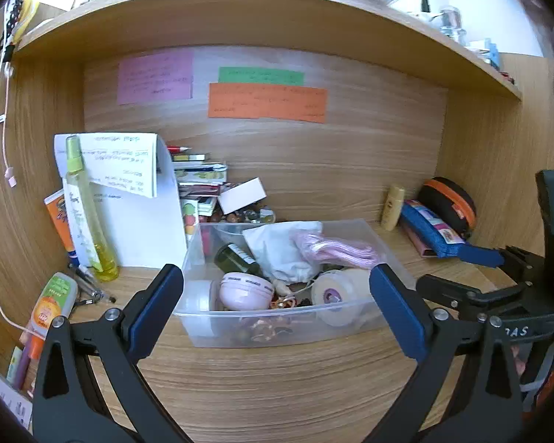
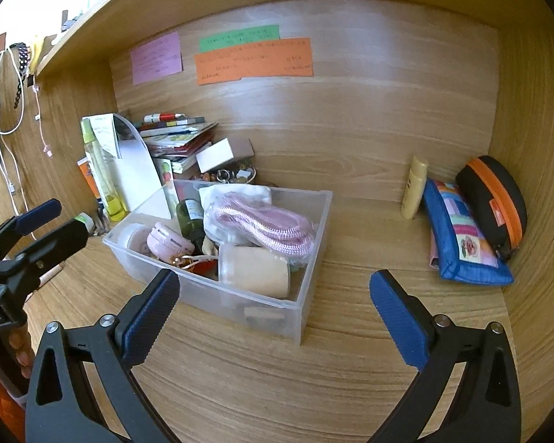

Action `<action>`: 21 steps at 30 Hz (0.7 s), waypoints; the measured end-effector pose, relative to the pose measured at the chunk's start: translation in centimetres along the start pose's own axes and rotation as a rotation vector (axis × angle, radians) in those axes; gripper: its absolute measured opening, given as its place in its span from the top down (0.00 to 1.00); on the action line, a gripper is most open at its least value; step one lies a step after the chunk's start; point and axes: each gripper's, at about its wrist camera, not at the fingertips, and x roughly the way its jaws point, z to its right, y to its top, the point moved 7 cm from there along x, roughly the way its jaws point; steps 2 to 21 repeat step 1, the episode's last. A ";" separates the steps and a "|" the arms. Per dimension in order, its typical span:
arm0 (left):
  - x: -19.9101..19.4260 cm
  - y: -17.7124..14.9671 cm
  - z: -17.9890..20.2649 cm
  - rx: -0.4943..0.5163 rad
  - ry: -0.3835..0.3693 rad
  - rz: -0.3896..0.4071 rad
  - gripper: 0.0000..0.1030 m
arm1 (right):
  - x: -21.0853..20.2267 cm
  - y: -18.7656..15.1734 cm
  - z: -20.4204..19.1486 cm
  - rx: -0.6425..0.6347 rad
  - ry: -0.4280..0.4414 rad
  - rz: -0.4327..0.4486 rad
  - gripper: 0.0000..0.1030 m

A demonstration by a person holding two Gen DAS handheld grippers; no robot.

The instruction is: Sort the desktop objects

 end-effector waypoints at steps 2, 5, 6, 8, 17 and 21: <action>0.1 -0.1 0.0 0.002 0.003 -0.004 0.01 | 0.0 -0.1 0.0 0.003 -0.002 -0.001 0.00; 0.1 -0.1 0.0 0.002 0.003 -0.004 0.01 | 0.0 -0.1 0.0 0.003 -0.002 -0.001 0.00; 0.1 -0.1 0.0 0.002 0.003 -0.004 0.01 | 0.0 -0.1 0.0 0.003 -0.002 -0.001 0.00; 0.1 -0.1 0.0 0.002 0.003 -0.004 0.01 | 0.0 -0.1 0.0 0.003 -0.002 -0.001 0.00; 0.1 -0.1 0.0 0.002 0.003 -0.004 0.01 | 0.0 -0.1 0.0 0.003 -0.002 -0.001 0.00; 0.1 -0.1 0.0 0.002 0.003 -0.004 0.01 | 0.0 -0.1 0.0 0.003 -0.002 -0.001 0.00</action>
